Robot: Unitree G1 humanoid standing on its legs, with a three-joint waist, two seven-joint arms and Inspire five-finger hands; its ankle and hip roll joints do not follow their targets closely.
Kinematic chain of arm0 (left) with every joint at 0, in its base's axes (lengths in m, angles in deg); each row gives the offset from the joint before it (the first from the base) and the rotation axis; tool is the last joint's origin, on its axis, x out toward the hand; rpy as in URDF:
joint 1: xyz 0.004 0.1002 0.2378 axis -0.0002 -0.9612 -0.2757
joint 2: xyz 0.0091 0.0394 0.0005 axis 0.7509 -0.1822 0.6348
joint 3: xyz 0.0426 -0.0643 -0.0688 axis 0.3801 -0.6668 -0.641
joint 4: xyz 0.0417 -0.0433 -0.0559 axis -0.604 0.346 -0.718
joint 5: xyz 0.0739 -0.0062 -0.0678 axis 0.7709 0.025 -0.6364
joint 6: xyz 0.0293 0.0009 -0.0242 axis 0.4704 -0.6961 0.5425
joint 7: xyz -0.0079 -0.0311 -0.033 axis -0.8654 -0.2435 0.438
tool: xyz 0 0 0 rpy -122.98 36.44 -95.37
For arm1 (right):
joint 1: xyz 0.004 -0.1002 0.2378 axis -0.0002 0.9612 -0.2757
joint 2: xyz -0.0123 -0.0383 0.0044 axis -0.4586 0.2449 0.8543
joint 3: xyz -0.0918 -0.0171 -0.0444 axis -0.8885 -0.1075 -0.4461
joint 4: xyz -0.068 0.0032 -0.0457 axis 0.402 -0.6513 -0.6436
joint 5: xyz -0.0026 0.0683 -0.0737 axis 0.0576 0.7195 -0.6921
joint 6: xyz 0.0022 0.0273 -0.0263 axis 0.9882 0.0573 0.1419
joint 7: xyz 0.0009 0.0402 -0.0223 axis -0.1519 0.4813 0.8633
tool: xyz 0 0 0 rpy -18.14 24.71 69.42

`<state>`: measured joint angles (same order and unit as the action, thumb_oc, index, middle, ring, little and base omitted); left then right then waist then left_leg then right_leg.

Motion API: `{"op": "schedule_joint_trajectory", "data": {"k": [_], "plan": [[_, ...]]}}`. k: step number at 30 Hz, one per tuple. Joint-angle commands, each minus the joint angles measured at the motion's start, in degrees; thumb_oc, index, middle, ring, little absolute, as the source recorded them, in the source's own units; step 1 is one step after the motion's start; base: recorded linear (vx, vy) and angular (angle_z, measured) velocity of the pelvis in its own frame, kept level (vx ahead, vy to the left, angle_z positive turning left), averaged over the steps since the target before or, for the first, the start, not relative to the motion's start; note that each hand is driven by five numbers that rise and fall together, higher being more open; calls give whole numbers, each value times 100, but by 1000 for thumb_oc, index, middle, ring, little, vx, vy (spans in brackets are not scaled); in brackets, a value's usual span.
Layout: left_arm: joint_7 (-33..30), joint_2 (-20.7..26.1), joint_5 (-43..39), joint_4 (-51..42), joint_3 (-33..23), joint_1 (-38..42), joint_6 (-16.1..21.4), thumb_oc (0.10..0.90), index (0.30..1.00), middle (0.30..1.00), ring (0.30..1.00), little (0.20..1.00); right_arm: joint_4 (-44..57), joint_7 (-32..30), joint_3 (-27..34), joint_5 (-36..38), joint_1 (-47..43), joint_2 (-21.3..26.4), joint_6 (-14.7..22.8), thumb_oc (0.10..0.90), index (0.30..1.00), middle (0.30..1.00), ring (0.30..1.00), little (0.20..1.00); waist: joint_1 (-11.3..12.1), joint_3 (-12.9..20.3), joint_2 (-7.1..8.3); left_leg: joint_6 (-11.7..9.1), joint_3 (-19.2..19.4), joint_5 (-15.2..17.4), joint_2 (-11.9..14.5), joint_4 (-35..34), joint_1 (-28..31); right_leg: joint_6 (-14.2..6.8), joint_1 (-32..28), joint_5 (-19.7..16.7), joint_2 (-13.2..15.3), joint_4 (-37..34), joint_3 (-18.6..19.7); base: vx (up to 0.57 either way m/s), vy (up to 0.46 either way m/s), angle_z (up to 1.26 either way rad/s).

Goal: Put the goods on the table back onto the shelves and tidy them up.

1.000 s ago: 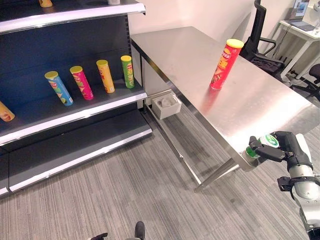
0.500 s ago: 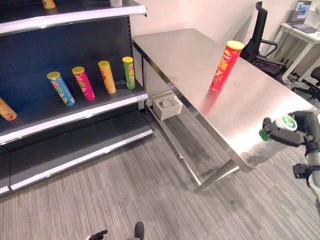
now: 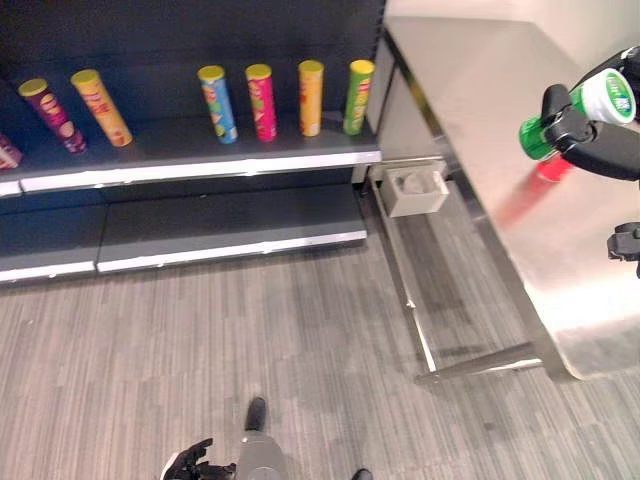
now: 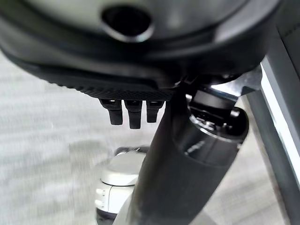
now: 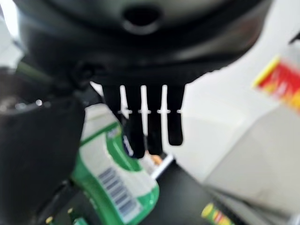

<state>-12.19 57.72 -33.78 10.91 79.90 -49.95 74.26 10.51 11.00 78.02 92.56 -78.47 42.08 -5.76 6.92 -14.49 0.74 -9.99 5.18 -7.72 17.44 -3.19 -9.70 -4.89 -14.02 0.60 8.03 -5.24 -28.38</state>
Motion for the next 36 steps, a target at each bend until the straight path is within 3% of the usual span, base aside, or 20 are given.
{"op": "schedule_joint_trajectory", "data": {"k": [1,2,6,8,9,10,14,15,16,18,20,22,26,28,30,32,35,36], "plan": [[1,237,296,-124,279,47,178,800,900,900,900,900,397,-319,313,-70,-445,447,416,400,300,300,300,300,-23,836,75,-83,81,-55,-154,-123,410,-585,331,113,492,259,-71,322,723,75],[-21,390,504,-80,329,79,194,800,900,900,900,900,434,-348,187,-196,-586,341,354,400,300,300,300,300,23,864,154,155,155,224,-561,144,420,-673,374,-99,1069,724,14,287,678,69],[-102,583,520,-25,263,99,196,800,900,900,900,900,297,-471,-94,-322,-964,378,303,400,300,300,300,300,101,849,252,550,328,533,-1103,194,555,-746,692,-590,1730,1636,74,138,419,21],[-121,626,521,-43,203,75,185,800,900,900,900,900,290,-477,-167,-329,-1071,377,283,400,300,300,300,300,88,808,264,664,354,578,-1232,164,649,-724,806,-730,1871,1943,159,70,210,3],[-143,689,554,-19,190,85,173,800,900,900,900,900,288,-498,-164,-307,-1082,385,312,400,300,300,300,300,65,780,250,706,360,595,-1286,108,716,-707,920,-728,1818,2149,263,106,225,5],[-169,725,505,-33,119,86,152,800,900,900,900,900,308,-481,-131,-266,-1044,416,308,400,300,300,300,300,-19,711,211,774,320,606,-1371,-30,913,-595,1267,-541,1457,2458,671,150,276,0],[-120,666,434,-64,100,77,160,800,900,900,900,900,277,-528,-210,-41,-1274,621,402,400,300,300,300,300,-102,625,164,796,242,678,-1476,-128,1170,-424,1626,-123,695,1873,780,131,103,6],[-91,639,417,-90,122,94,157,800,900,900,900,900,239,-564,-215,-16,-1290,671,424,400,300,300,300,300,-159,565,181,801,190,706,-1517,-130,1243,-406,1793,-141,455,1583,852,66,5,3],[-90,637,416,-90,122,101,156,800,900,900,900,900,231,-564,-219,-13,-1301,678,428,400,300,300,300,300,-159,575,172,801,190,681,-1508,-135,1218,-393,1792,-191,436,1525,842,80,-6,8],[-31,563,417,-149,168,165,152,800,900,900,900,900,232,-631,-95,5,-1190,750,453,400,300,300,300,300,-313,478,247,793,-47,763,-1622,-125,1351,-501,2042,-381,77,916,1312,154,-24,20],[-12,527,486,-213,236,148,176,800,900,900,900,900,216,-684,-24,30,-1247,817,466,400,300,300,300,300,-323,529,308,814,-149,807,-1717,-108,1341,-513,1870,-500,-18,554,1505,166,-64,46],[37,425,515,-223,226,0,180,800,900,900,900,900,140,-696,-170,30,-1466,942,483,400,300,300,300,300,-293,730,326,778,-174,846,-1717,-136,1395,-470,1514,-578,-115,116,1432,220,-120,88],[34,372,454,-177,260,-71,134,800,900,900,900,900,-128,-757,-567,40,-1923,1149,446,400,300,300,300,300,-234,894,326,636,-240,924,-1573,-104,1458,-419,1299,-446,-205,24,1254,189,-130,28],[2,390,349,-164,284,-75,111,800,900,900,900,900,-332,-784,-879,29,-2233,1246,389,400,300,300,300,300,-154,870,404,534,-284,1077,-1489,260,1386,-359,1202,-366,-235,24,1157,122,-178,11],[-28,434,184,-239,279,-87,107,800,900,900,900,900,-589,-780,-1365,117,-2745,1394,361,400,300,300,300,300,-92,756,519,335,-323,1284,-1440,1098,1059,-235,1079,-226,-267,24,1040,82,-191,16],[-31,426,135,-276,267,-96,97,800,900,900,900,900,-702,-771,-1547,166,-2949,1436,352,400,300,300,300,300,-90,702,523,280,-338,1333,-1419,1442,906,-191,1030,-181,-273,24,1001,14,-83,31],[-69,496,37,-295,320,-42,103,800,900,900,900,900,-1205,-776,-2182,295,-3680,1641,319,400,300,300,300,300,51,501,602,149,-494,1031,-1339,2568,319,-35,843,-64,-328,24,891,10,-98,14],[-98,522,-44,-289,339,-31,101,800,900,900,900,900,-1434,-747,-2533,380,-4051,1718,266,400,300,300,300,300,105,422,621,177,-460,923,-1238,2595,53,-17,751,29,-367,24,810,120,-62,33]]}}
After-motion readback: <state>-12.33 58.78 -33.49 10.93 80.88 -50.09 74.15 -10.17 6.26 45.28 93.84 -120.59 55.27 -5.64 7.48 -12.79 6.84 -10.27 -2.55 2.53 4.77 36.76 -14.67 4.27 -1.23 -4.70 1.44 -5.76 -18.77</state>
